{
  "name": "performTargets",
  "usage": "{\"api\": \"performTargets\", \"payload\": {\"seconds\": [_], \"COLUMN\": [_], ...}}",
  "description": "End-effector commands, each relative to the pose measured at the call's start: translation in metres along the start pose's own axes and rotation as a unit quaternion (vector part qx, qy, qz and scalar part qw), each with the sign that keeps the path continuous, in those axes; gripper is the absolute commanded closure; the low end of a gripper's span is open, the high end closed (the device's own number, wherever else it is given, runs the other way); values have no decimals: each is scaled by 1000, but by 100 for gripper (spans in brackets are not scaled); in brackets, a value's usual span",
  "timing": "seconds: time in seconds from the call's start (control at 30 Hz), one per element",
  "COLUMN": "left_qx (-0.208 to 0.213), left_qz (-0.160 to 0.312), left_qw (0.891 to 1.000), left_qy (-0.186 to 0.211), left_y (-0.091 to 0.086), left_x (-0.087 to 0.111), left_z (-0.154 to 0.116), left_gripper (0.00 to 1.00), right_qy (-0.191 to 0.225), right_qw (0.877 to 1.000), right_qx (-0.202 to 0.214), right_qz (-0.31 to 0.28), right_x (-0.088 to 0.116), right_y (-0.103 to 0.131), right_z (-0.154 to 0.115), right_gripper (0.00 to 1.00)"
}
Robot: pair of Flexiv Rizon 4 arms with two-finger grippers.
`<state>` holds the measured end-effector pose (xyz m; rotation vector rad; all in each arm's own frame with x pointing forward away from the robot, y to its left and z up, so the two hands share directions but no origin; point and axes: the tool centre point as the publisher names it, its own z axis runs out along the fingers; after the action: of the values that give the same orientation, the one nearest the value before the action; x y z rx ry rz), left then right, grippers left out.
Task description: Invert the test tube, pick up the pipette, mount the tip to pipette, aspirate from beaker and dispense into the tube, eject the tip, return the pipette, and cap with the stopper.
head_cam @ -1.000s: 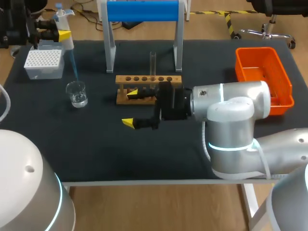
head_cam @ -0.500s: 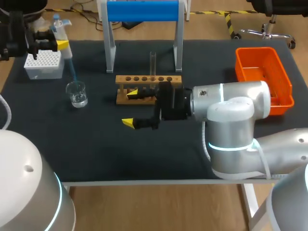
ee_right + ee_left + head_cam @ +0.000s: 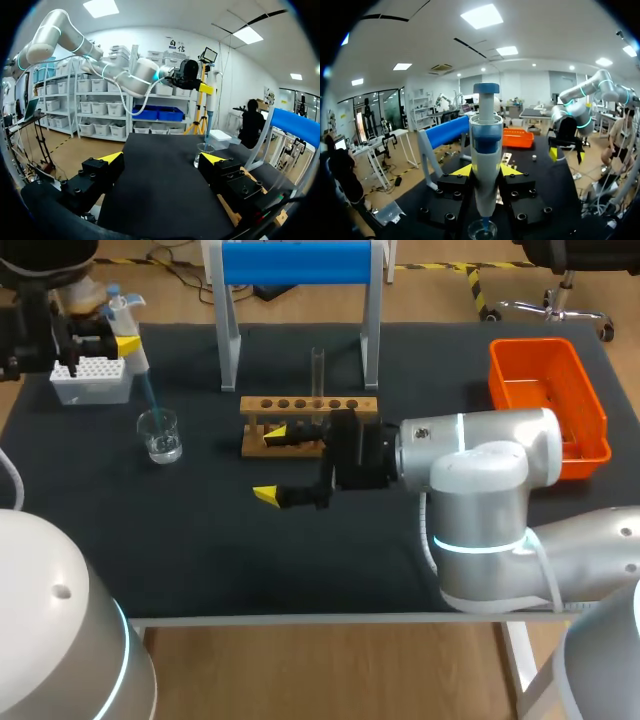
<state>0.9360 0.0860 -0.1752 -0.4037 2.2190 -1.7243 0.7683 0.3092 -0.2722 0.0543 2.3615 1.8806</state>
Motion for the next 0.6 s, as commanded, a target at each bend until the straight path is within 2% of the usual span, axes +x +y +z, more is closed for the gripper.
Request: {"api": "performTargets", "payload": {"seconds": [0.03,0.6], "left_qx": [8,4], "left_qz": [2,-2], "left_qw": [1000,1000], "left_qy": [0,-1], "left_y": [7,26], "left_x": [-3,-4], "left_z": [4,6], "left_gripper": [100,100], "right_qy": [0,0], "right_qw": [1000,1000], "right_qx": [1,1], "right_qz": [0,0], "right_x": [0,0], "right_y": [0,0], "right_z": [0,0], "right_gripper": [0,0]}}
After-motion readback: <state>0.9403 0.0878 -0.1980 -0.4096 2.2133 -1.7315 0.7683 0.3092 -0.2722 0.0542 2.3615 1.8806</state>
